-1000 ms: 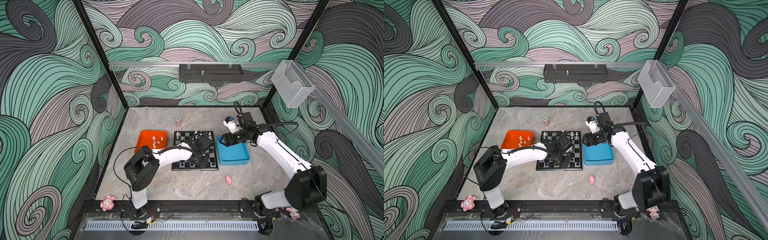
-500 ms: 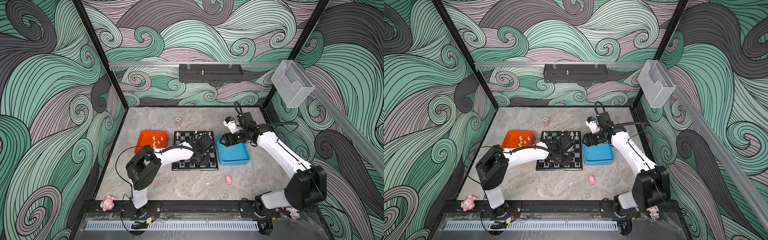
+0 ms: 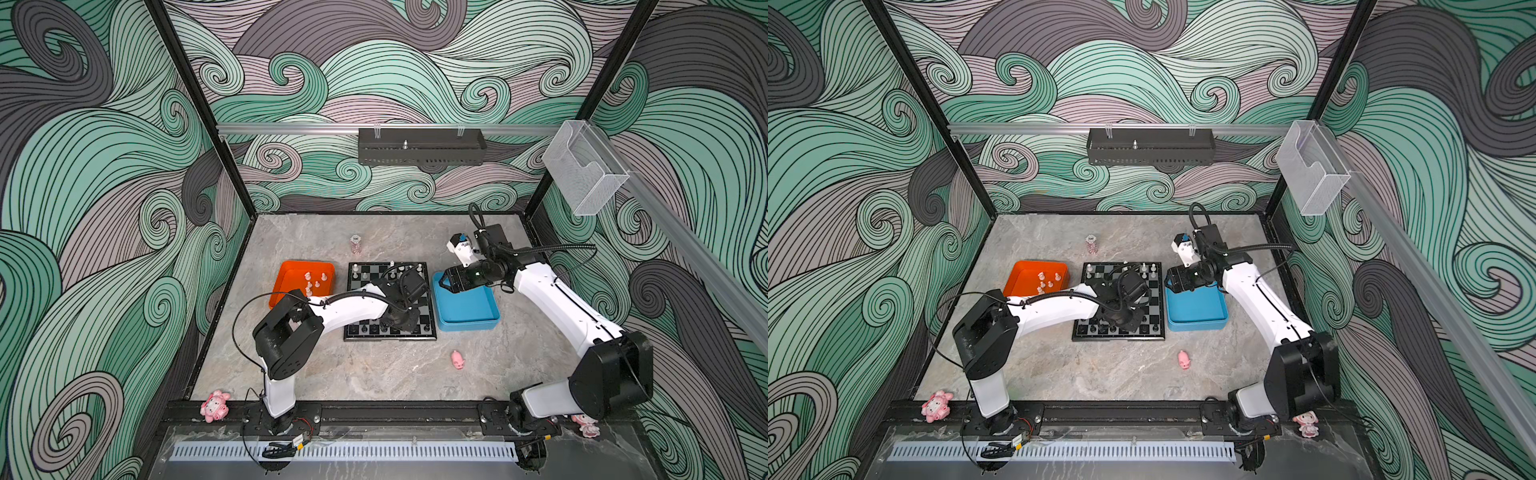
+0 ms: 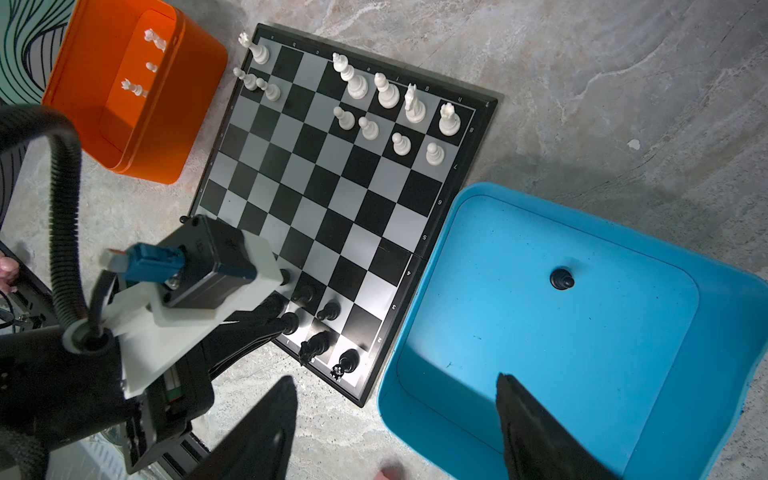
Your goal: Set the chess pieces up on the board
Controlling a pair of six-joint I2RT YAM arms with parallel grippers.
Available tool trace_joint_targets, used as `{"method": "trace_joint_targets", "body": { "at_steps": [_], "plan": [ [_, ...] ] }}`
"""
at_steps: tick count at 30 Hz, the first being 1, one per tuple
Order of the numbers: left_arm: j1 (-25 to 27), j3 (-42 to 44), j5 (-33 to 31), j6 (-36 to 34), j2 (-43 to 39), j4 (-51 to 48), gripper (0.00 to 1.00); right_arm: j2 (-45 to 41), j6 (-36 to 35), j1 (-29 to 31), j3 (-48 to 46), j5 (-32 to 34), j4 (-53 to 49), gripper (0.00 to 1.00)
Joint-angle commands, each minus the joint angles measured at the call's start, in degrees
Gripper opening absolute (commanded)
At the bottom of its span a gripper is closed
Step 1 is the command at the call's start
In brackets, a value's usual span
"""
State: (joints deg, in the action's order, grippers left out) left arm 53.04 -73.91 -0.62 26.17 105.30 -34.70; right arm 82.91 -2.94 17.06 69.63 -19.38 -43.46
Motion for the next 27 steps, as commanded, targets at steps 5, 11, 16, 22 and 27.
{"method": "trace_joint_targets", "body": {
  "at_steps": [5, 11, 16, 22, 27],
  "plan": [
    [0.3, -1.6, -1.1, -0.2, 1.0, 0.6, 0.00, 0.4, -0.3, -0.4, -0.6, -0.6, 0.3, 0.76],
    [0.3, -1.7, -0.9, -0.3, 1.1, 0.4, 0.00, 0.4, -0.3, -0.4, -0.7, -0.5, 0.3, 0.76],
    [0.3, -1.7, -0.5, -0.3, 1.2, 0.3, 0.00, 0.6, -0.3, -0.4, -0.6, -0.8, 0.3, 0.76],
    [0.4, -1.8, -0.3, -0.4, 1.2, 0.4, 0.00, 0.5, -0.3, -0.4, -0.6, -0.8, 0.3, 0.76],
    [0.4, -1.6, 0.1, -0.4, 1.0, 0.2, 0.00, 0.6, -0.3, -0.4, -0.7, -0.8, 0.3, 0.76]
  ]
}}
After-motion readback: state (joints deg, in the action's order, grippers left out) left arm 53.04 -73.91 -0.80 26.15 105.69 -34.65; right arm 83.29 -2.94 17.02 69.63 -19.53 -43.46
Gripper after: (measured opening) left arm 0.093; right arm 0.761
